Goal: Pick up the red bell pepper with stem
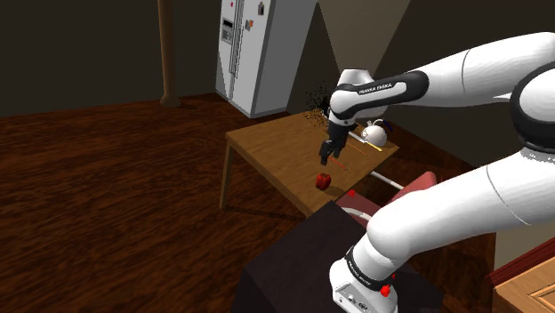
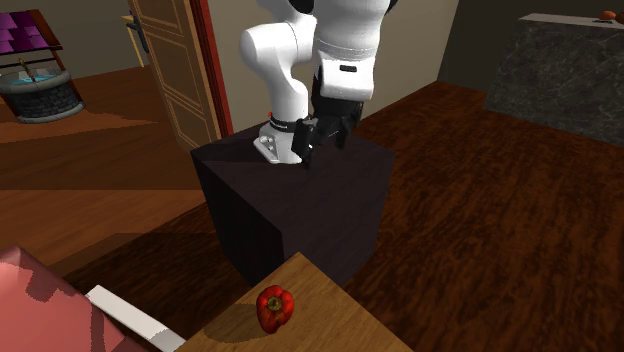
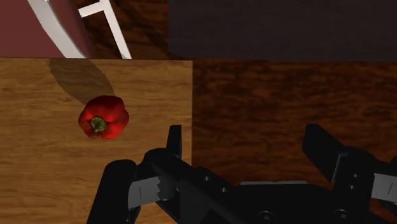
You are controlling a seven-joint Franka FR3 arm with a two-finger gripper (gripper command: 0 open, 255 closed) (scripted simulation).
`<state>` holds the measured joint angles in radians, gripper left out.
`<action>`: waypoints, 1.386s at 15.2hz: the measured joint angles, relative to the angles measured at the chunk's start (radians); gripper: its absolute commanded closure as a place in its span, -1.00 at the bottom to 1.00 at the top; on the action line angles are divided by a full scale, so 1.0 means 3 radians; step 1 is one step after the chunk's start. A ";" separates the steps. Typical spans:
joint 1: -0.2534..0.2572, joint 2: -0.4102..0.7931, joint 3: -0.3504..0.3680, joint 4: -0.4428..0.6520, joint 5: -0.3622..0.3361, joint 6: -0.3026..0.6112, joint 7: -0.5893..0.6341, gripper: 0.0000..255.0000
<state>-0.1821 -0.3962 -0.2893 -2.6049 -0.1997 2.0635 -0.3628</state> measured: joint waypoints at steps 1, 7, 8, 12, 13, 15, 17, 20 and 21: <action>-0.0012 0.0103 -0.0043 0.0023 0.0005 0.0086 -0.0031 -1.00; -0.0107 0.0839 -0.0352 0.0196 0.0121 0.0670 -0.0364 -1.00; -0.0114 0.0963 -0.0385 0.0233 0.0171 0.0755 -0.0418 -1.00; -0.0196 0.1549 -0.0503 0.0474 0.0471 0.1076 -0.0758 -1.00; -0.0232 0.1700 -0.0514 0.0540 0.0564 0.1151 -0.0852 -1.00; -0.0315 0.1987 -0.0502 0.0667 0.0757 0.1286 -0.1026 -1.00; -0.0433 0.2250 -0.0474 0.0810 0.0936 0.1384 -0.1205 -1.00; -0.0600 0.2605 -0.0392 0.1050 0.1157 0.1467 -0.1395 -1.00; -0.0622 0.2647 -0.0379 0.1068 0.1183 0.1487 -0.1418 -1.00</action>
<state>-0.3688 0.3978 -0.4031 -2.2844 0.1552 2.5096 -0.7882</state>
